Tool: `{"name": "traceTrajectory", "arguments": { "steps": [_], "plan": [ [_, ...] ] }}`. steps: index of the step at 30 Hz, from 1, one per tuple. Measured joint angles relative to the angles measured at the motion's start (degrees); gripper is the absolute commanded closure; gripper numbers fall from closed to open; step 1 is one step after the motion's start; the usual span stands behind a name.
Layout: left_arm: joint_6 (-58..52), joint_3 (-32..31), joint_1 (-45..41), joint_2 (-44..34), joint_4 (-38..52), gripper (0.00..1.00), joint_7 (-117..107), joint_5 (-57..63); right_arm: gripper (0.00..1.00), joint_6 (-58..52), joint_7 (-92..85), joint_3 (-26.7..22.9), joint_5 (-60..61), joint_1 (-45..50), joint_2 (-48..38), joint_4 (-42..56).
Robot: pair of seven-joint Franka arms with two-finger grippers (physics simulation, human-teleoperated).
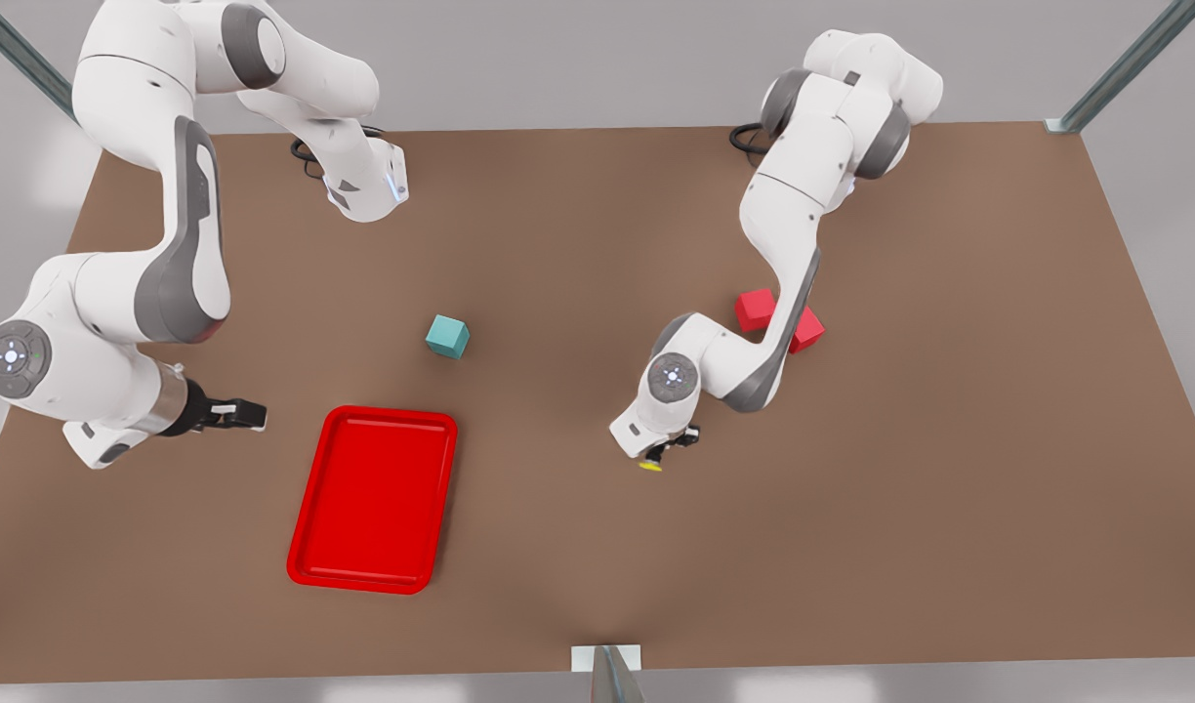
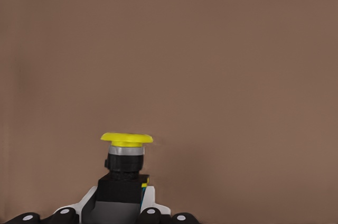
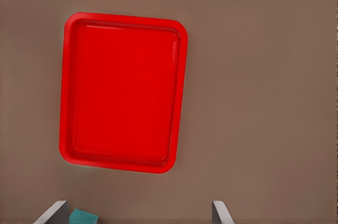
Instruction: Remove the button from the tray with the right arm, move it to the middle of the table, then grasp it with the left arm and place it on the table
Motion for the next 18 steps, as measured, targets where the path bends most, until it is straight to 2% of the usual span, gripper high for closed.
{"name": "traceTrajectory", "arguments": {
  "steps": [4,10,13,18],
  "plan": [
    [-1.9,0.1,0.8,-0.2,0.1,0.60,-0.8,0.1,0.00,1.0,0.4,0.0,-0.4,0.1,-6.3,-7.9],
    [-3.5,6.0,0.6,-0.2,3.1,0.60,-4.5,0.8,0.00,2.3,1.0,0.0,-0.4,0.2,-5.1,-7.5],
    [-1.7,6.5,1.6,0.0,6.8,0.60,-10.7,-2.1,0.00,2.7,1.2,0.0,-0.4,0.4,-4.4,-7.3],
    [3.2,7.4,-0.4,0.7,6.6,0.60,-21.3,-4.4,0.00,3.0,1.5,0.0,-0.4,0.2,-4.3,-7.3]
  ]
}}
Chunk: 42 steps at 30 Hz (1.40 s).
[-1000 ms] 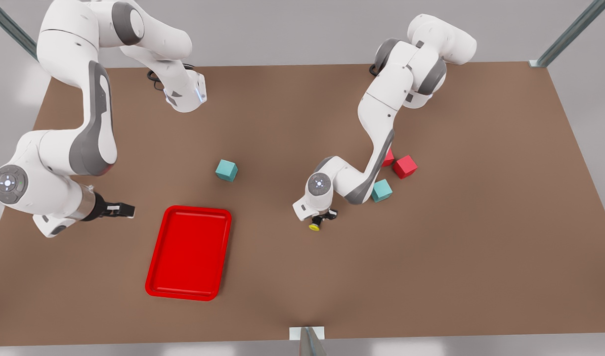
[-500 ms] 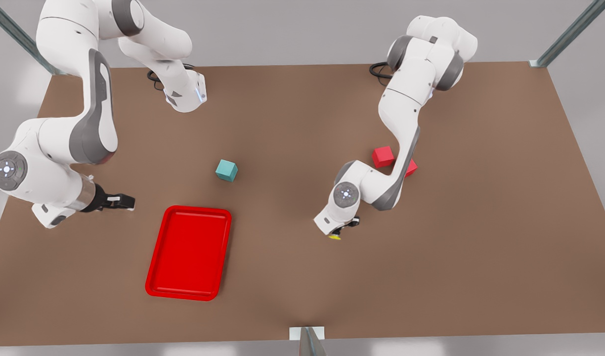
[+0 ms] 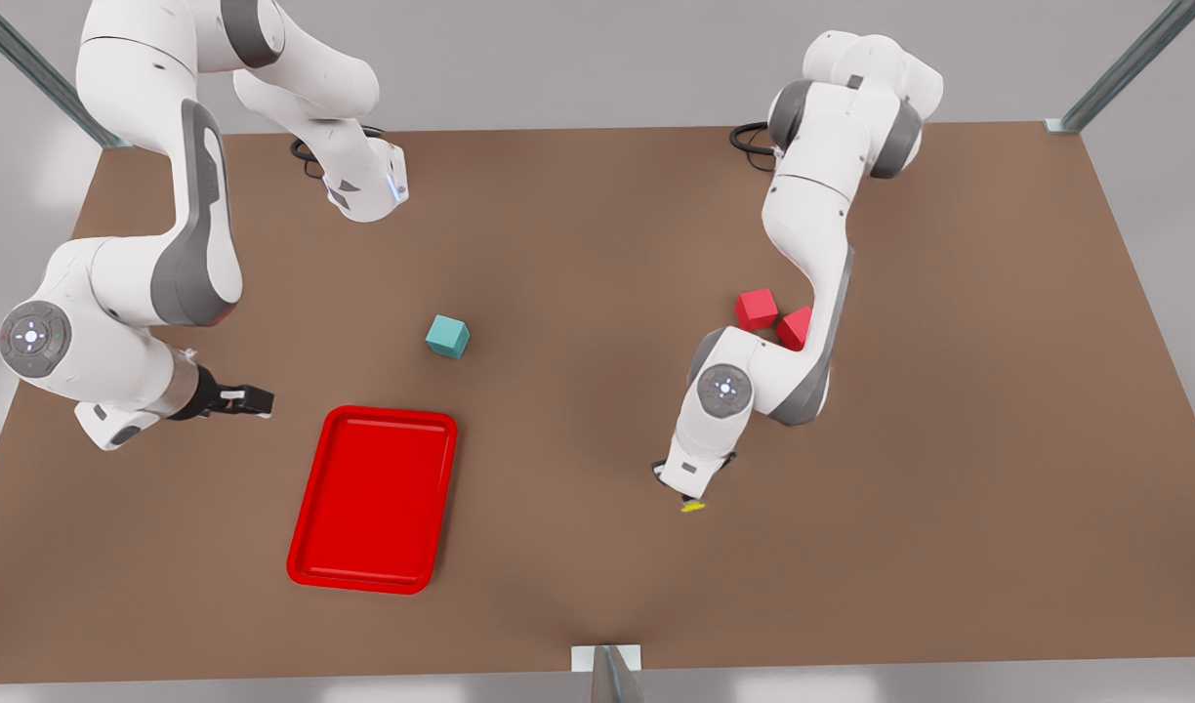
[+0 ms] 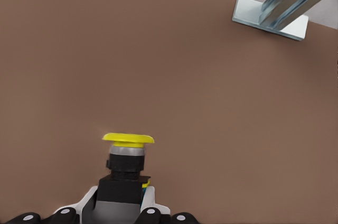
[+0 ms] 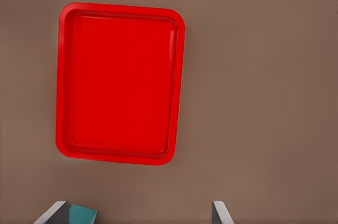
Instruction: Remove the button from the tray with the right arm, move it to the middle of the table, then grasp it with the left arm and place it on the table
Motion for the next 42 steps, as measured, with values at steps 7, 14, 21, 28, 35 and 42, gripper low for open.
{"name": "traceTrajectory", "arguments": {
  "steps": [7,14,21,28,35,42],
  "plan": [
    [7.1,10.1,-7.2,4.2,-2.1,0.60,-13.3,12.5,0.00,-0.1,0.3,0.0,0.3,-0.2,0.0,0.1],
    [4.7,12.3,-12.4,7.5,-2.2,0.60,-30.5,35.2,0.00,0.0,0.5,-0.1,0.4,-0.4,0.1,0.1],
    [3.6,18.4,-18.3,13.5,-1.9,0.60,-45.4,39.8,0.00,0.0,0.6,-0.1,0.5,-0.3,0.1,0.1],
    [4.7,19.5,-19.0,16.0,-1.7,0.60,-58.9,40.4,0.00,0.0,0.7,-0.1,0.5,-0.4,0.1,0.1],
    [5.1,21.1,-21.7,17.3,-2.0,0.60,-69.0,42.9,0.00,0.0,0.7,-0.1,0.5,-0.4,0.1,0.1],
    [4.1,21.5,-23.3,18.2,-2.1,0.60,-76.3,45.3,0.00,0.2,0.8,-0.1,0.5,-0.4,0.1,0.1]
  ]
}}
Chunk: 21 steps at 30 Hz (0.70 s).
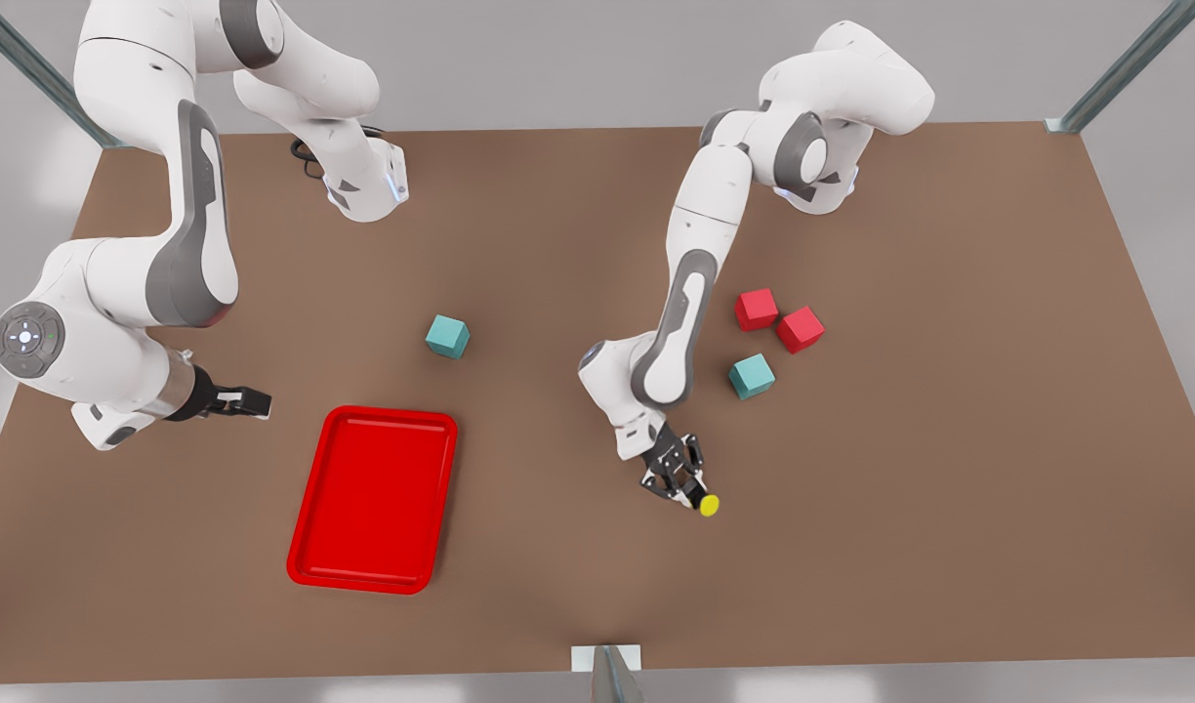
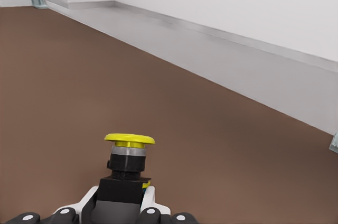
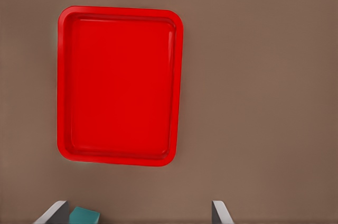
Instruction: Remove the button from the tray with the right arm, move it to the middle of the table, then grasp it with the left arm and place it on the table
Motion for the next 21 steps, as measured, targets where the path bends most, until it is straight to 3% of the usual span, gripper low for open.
{"name": "traceTrajectory", "arguments": {
  "steps": [21],
  "plan": [
    [-3.3,0.0,-2.8,1.4,0.4,0.58,-10.7,0.9,0.00,0.1,0.1,0.0,0.0,0.2,0.2,0.0]
  ]
}}
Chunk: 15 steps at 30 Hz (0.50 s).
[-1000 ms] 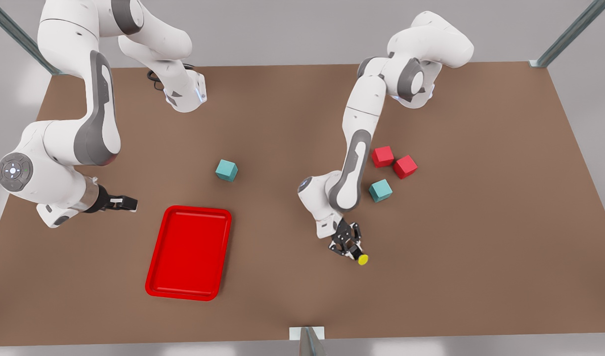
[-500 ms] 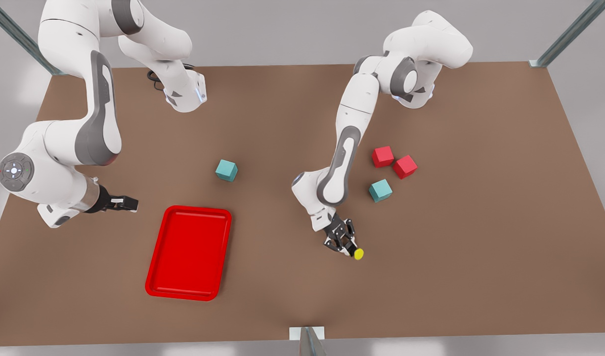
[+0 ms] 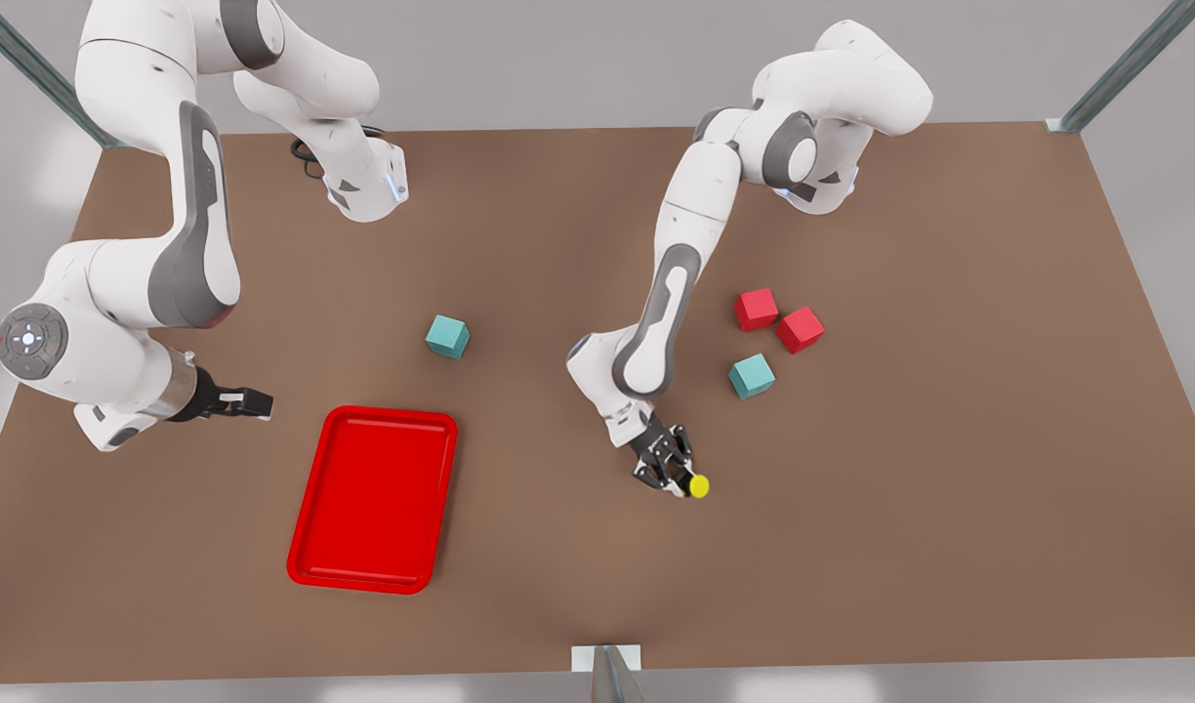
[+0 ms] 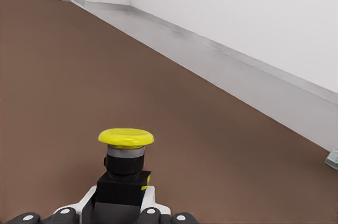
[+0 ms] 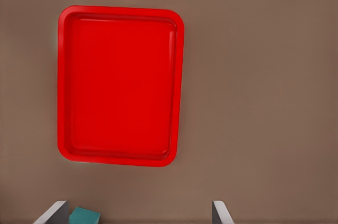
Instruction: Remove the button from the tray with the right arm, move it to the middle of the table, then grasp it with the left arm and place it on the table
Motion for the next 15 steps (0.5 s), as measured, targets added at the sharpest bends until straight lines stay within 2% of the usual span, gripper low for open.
{"name": "traceTrajectory", "arguments": {
  "steps": [7,8,9,10,15],
  "plan": [
    [-1.2,0.1,-1.1,1.0,0.0,0.55,-1.8,0.8,0.00,-0.2,0.0,0.0,0.0,0.1,0.0,0.7],
    [-1.3,0.1,-1.1,1.0,0.0,0.38,-2.0,0.9,0.00,-0.3,0.0,0.0,0.0,0.1,0.0,0.7],
    [-1.3,0.0,-1.1,1.0,0.0,0.06,-2.3,1.2,0.00,-0.3,0.0,0.0,0.0,0.1,0.1,0.8],
    [-1.2,0.0,-1.1,1.0,0.0,0.00,-2.7,1.7,0.00,-0.4,0.0,0.0,0.0,0.1,0.1,0.8],
    [-1.1,0.0,-1.1,0.7,0.0,0.00,-4.3,2.8,0.00,-0.4,0.0,0.0,0.0,0.1,0.2,0.8]
  ]
}}
